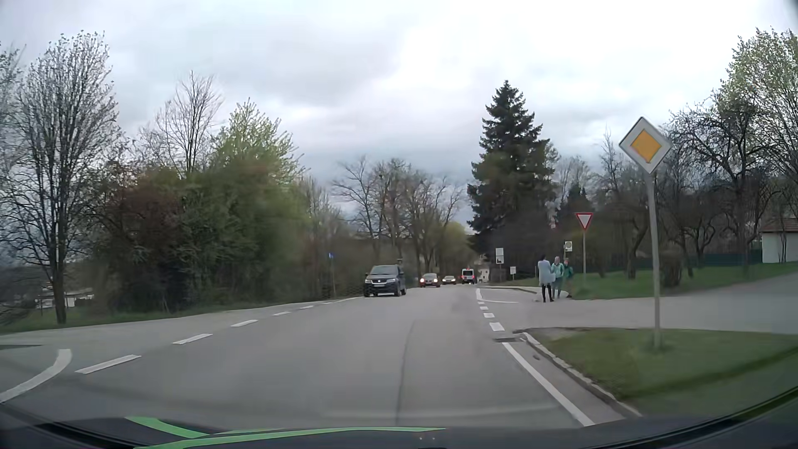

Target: Follow the waypoints while adhering to traffic rules and regulations

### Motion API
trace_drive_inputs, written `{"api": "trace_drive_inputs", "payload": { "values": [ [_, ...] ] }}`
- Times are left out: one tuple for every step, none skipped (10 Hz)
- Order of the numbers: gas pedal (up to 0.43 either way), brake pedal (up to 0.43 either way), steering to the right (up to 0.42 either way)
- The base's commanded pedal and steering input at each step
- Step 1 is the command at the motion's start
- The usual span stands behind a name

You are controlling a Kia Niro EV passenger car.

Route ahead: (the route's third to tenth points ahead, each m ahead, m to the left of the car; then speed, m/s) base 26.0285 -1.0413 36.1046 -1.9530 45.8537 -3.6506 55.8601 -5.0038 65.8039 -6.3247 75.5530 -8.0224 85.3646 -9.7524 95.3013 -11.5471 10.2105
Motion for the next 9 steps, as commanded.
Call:
{"api": "trace_drive_inputs", "payload": {
  "values": [
    [0.000, 0.000, 0.041],
    [0.000, 0.000, 0.040],
    [0.000, 0.000, 0.038],
    [0.000, 0.000, 0.036],
    [0.000, 0.000, 0.035],
    [0.000, 0.000, 0.035],
    [0.000, 0.000, 0.035],
    [0.000, 0.000, 0.034],
    [0.000, 0.000, 0.033]
  ]
}}
